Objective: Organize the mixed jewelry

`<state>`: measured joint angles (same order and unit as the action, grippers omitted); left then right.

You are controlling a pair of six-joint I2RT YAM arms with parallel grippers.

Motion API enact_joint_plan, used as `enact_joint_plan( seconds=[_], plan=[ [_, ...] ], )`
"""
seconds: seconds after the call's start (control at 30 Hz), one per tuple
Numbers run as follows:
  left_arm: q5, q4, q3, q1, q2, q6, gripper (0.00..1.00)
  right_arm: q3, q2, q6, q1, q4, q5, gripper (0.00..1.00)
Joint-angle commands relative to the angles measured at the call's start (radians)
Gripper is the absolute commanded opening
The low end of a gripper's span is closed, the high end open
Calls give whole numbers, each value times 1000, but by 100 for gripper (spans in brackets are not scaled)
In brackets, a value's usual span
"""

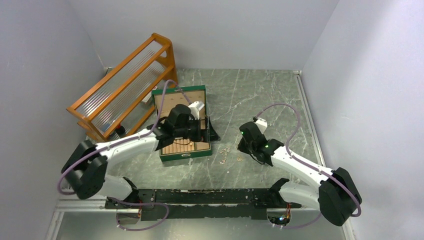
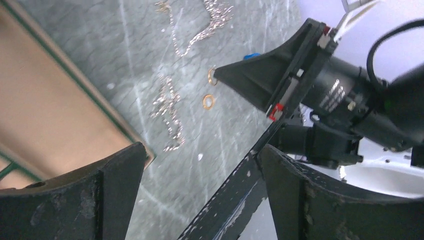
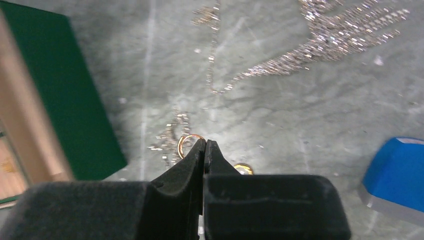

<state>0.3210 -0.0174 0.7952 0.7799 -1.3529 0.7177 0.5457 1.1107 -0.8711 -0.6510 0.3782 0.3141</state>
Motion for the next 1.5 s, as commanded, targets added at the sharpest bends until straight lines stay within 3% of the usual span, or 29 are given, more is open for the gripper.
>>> enact_joint_plan(
  seconds=[0.0, 0.27, 0.53, 0.77, 0.9, 1.07, 1.2, 1.3, 1.4, 1.47],
  plan=[
    [19, -93, 125, 42, -105, 70, 88, -17, -60, 28, 7, -146, -74, 2],
    [1, -207, 146, 56, -237, 156, 54, -4, -134, 52, 7, -208, -160, 2],
    [60, -303, 145, 60, -307, 186, 46, 14, -145, 70, 8, -227, -222, 3],
    [55, -287, 151, 59, -312, 171, 26, 8, -138, 60, 8, -249, -245, 3],
    [49, -253, 157, 59, -314, 154, 22, 11, -136, 61, 8, -246, -239, 3],
    [64, -252, 147, 59, -308, 147, 5, 20, -130, 62, 7, -242, -231, 3],
    [73, -255, 140, 60, -298, 145, 5, 21, -132, 59, 8, -243, -223, 3],
    [62, -245, 137, 60, -289, 132, 5, 31, -128, 44, 8, -230, -217, 10],
    [39, -230, 139, 59, -278, 117, 5, 45, -127, 12, 9, -198, -209, 31],
    [18, -217, 143, 58, -268, 101, 5, 42, -131, -3, 10, -198, -232, 38]
  ],
)
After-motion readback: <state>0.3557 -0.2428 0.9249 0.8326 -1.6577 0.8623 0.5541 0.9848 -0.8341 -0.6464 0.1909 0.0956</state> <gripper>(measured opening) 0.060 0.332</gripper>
